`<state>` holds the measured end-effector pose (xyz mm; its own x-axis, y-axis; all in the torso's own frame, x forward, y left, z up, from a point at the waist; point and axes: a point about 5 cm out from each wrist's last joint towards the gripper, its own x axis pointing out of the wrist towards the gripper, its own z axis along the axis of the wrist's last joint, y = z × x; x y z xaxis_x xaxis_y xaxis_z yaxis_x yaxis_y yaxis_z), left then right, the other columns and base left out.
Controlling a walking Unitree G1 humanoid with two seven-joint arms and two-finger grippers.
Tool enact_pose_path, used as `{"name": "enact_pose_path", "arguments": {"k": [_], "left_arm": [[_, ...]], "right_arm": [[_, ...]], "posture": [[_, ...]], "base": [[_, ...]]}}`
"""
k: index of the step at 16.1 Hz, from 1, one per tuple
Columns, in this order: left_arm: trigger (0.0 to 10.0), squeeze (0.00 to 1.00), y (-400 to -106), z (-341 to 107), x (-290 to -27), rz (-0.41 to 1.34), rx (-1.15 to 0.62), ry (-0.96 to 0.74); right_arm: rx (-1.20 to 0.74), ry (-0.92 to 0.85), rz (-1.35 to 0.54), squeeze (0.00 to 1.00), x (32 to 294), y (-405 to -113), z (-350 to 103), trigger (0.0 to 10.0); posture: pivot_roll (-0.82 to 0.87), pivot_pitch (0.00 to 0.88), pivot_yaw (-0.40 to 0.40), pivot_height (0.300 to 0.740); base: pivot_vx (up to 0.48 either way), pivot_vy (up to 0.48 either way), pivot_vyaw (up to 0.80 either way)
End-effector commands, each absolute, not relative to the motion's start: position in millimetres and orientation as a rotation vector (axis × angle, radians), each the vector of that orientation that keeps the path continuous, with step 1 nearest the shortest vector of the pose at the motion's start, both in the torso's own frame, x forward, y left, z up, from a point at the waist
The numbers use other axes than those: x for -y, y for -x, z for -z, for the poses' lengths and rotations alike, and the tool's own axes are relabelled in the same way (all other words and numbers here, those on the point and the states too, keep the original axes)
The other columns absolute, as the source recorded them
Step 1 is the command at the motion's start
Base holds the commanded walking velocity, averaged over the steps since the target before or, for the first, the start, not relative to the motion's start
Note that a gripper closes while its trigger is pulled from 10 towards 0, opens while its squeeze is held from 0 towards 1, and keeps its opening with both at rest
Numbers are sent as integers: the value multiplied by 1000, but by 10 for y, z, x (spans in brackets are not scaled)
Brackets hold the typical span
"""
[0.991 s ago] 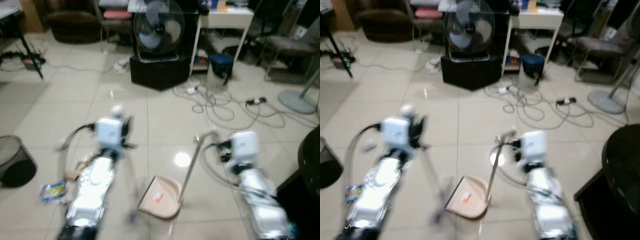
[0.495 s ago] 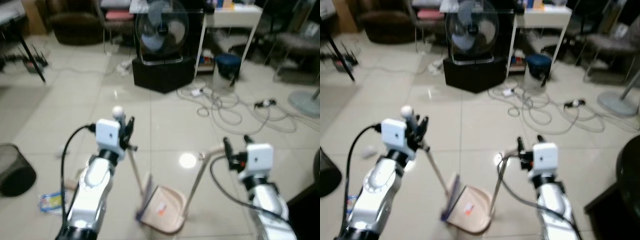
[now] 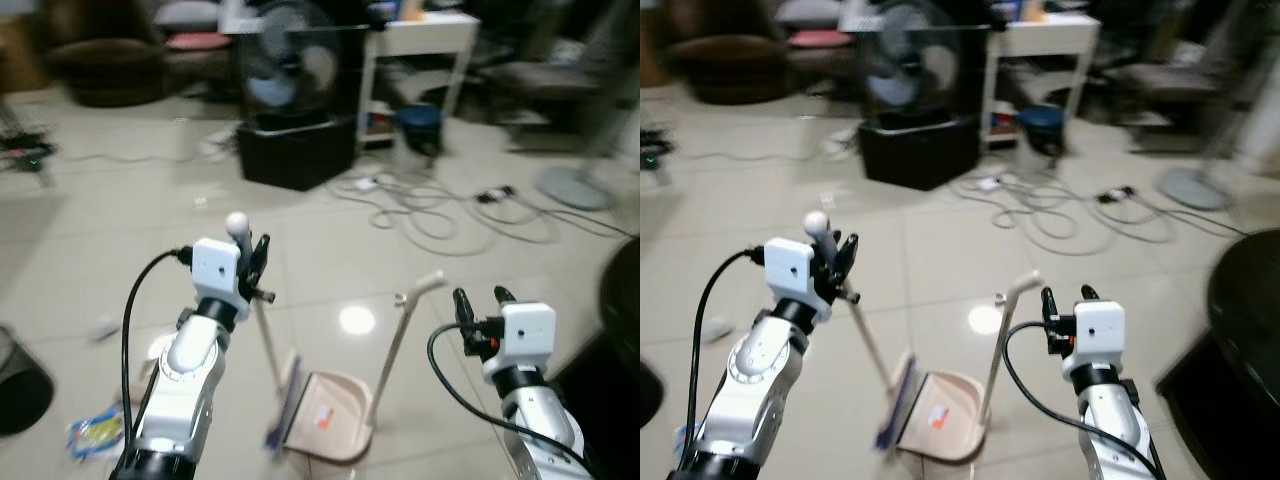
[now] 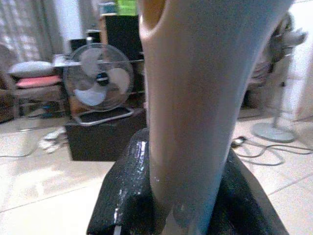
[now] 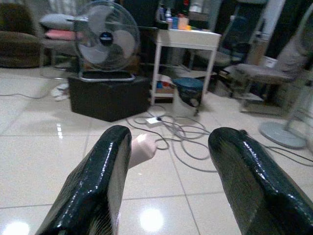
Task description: Sweep floor
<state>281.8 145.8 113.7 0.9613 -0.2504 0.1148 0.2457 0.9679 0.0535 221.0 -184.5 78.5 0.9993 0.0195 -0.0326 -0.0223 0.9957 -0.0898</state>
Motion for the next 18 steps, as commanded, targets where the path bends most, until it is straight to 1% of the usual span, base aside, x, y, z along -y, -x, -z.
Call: {"name": "enact_pose_path", "arguments": {"k": [1, 4, 5, 7, 10, 12, 16, 18], "left_arm": [[10000, 0, -2875, -1227, -1502, 246, 155, -65], [10000, 0, -2887, -1230, -1505, 247, 155, -67], [10000, 0, -2889, -1233, -1500, 249, 157, -69], [10000, 0, -2887, -1264, -1487, 247, 183, -136], [10000, 0, -2878, -1247, -1468, 244, 170, -156], [10000, 0, -2866, -1202, -1429, 248, 123, -81], [10000, 0, -2852, -1193, -1406, 254, 147, -98], [10000, 0, -2843, -1197, -1398, 250, 156, -94]], "right_arm": [[-33, 68, -30, 0, 1820, -2205, -788, 10000], [-36, 59, -34, 0, 1812, -2214, -783, 10000], [-39, 54, -36, 0, 1809, -2217, -779, 10000], [-58, 65, -53, 0, 1791, -2229, -756, 10000], [-66, 56, -55, 0, 1786, -2246, -742, 10000], [-75, 58, -59, 0, 1786, -2262, -732, 10000], [-111, 54, -58, 0, 1796, -2302, -668, 10000], [-122, 64, -69, 0, 1789, -2357, -644, 10000]], "posture": [[-152, 0, 29, 740], [-152, 0, 31, 740], [-152, 0, 33, 740], [-153, 0, 36, 740], [-151, 0, 36, 740], [-150, 0, 36, 740], [-148, 0, 35, 740], [-149, 0, 36, 740]], "base": [[0, 398, -475], [0, 409, -425], [0, 409, 0], [0, 0, 0], [0, -480, 0], [0, 0, 0], [0, 0, 0], [306, 0, -544]]}}
